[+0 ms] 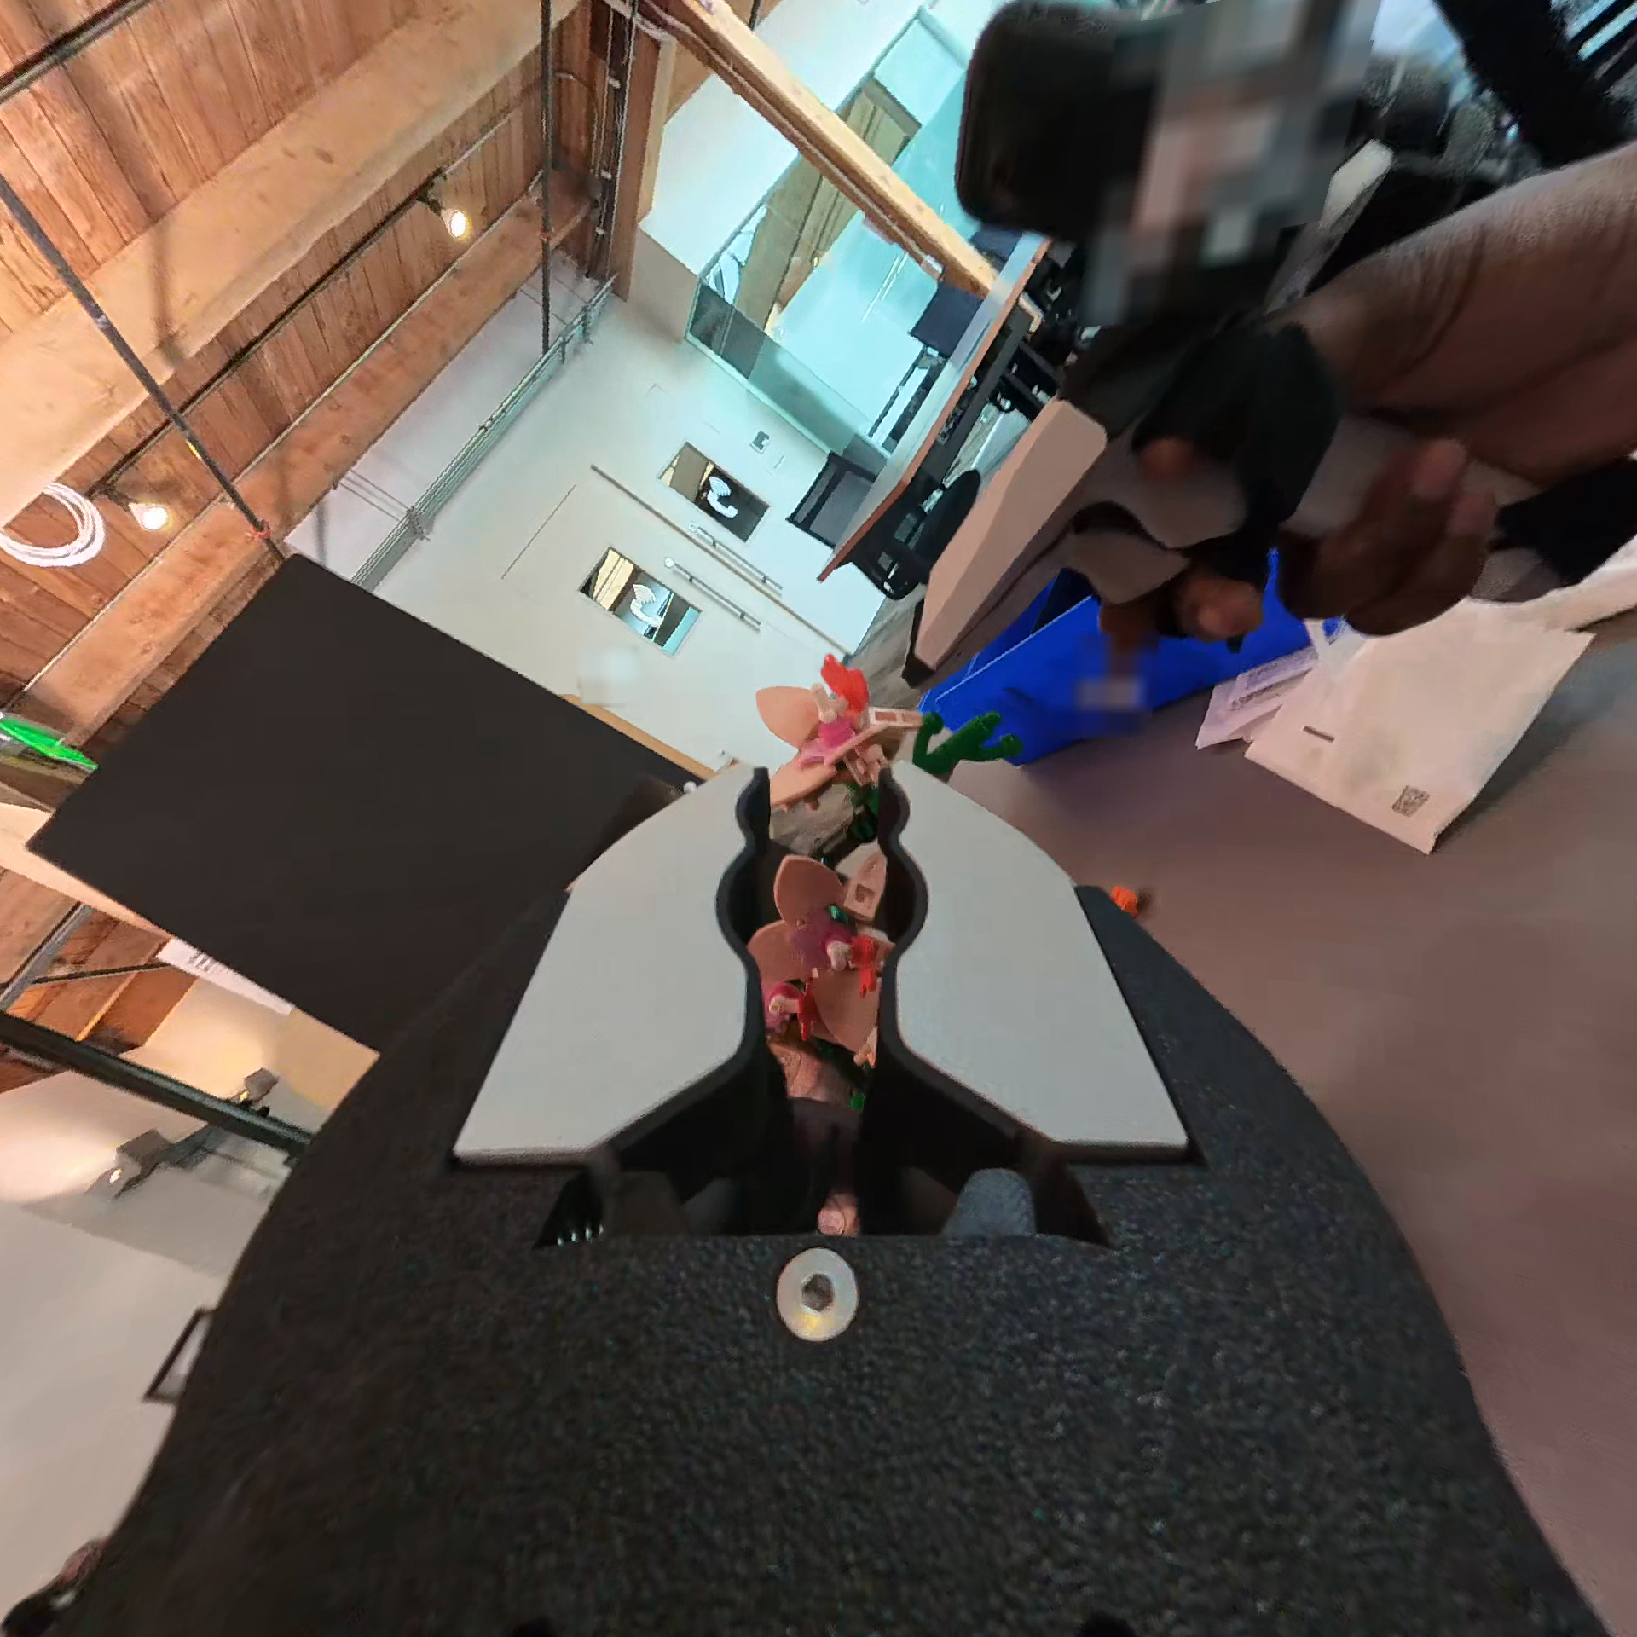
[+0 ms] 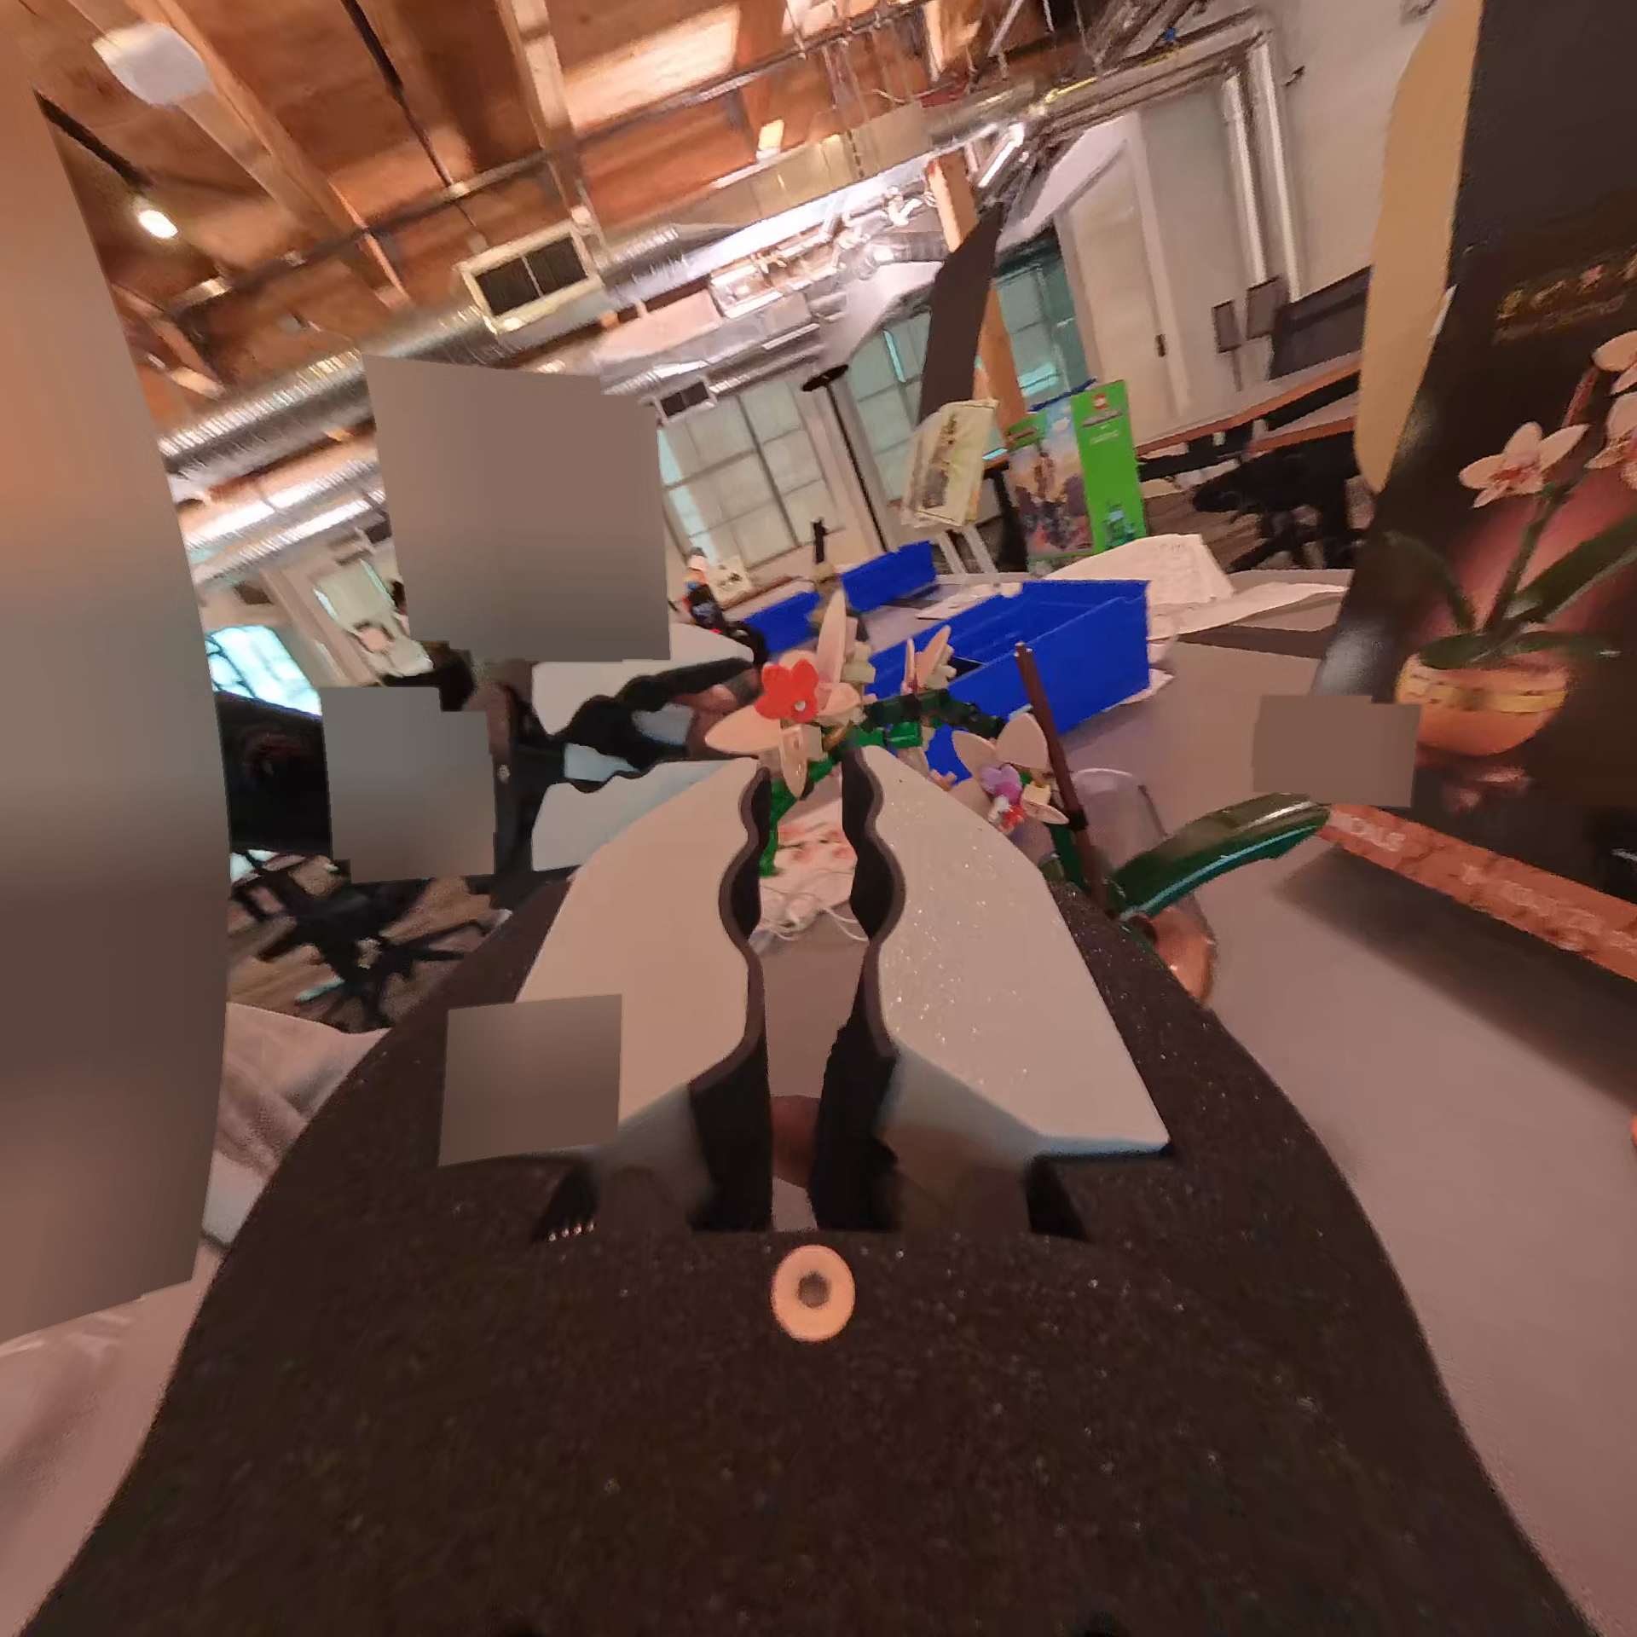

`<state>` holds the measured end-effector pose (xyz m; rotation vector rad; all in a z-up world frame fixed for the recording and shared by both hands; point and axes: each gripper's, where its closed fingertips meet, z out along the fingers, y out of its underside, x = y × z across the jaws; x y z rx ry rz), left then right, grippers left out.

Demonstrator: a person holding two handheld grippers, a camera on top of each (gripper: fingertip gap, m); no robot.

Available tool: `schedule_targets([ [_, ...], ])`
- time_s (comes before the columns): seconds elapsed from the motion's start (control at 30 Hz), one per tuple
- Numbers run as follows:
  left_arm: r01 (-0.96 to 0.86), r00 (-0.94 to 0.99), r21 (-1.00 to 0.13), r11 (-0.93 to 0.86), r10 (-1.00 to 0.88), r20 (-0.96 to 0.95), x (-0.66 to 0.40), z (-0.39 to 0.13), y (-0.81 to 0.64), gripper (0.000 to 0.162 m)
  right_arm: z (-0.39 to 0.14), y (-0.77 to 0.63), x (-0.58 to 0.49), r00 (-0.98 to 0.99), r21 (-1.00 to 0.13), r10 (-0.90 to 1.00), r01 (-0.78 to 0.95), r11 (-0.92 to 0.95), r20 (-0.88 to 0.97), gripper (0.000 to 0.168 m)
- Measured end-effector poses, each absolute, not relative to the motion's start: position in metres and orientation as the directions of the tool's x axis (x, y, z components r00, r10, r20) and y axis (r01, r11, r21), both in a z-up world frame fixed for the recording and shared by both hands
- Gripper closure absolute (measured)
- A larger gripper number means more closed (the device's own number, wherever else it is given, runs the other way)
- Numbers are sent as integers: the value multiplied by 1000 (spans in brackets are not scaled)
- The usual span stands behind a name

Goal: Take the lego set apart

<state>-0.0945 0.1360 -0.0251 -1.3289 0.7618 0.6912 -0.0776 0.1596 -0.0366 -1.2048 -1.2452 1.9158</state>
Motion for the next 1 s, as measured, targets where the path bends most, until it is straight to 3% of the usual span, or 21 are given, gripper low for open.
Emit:
schedule_targets([
  [0.13, -776, 614, -607, 172, -20, -789, -92, -15, 130, 143, -17, 164, -69, -449, -922, 850, -130, -365, -274, 152],
  [0.27, -702, 676, -677, 220, -94, -731, -87, -7, 123, 146, -16, 164, -70, -131, -974, 991, -227, -21, 9, 153],
  [0.37, -685, 695, -688, 240, -68, -716, -90, 3, 126, 155, -16, 165, -70, 61, -962, 995, -256, 95, 82, 159],
  [0.43, -690, 682, -686, 229, -110, -723, -88, 4, 135, 157, -20, 158, -75, 65, -967, 994, -234, 101, 88, 160],
  [0.57, -700, 621, -701, 135, -369, -691, -80, -17, 152, 157, -24, 156, -80, 61, -973, 997, -226, 55, 42, 156],
  [1.0, -730, 533, -679, 77, -558, -636, -81, -23, 157, 158, -24, 159, -87, 95, -978, 992, -181, 102, 86, 162],
])
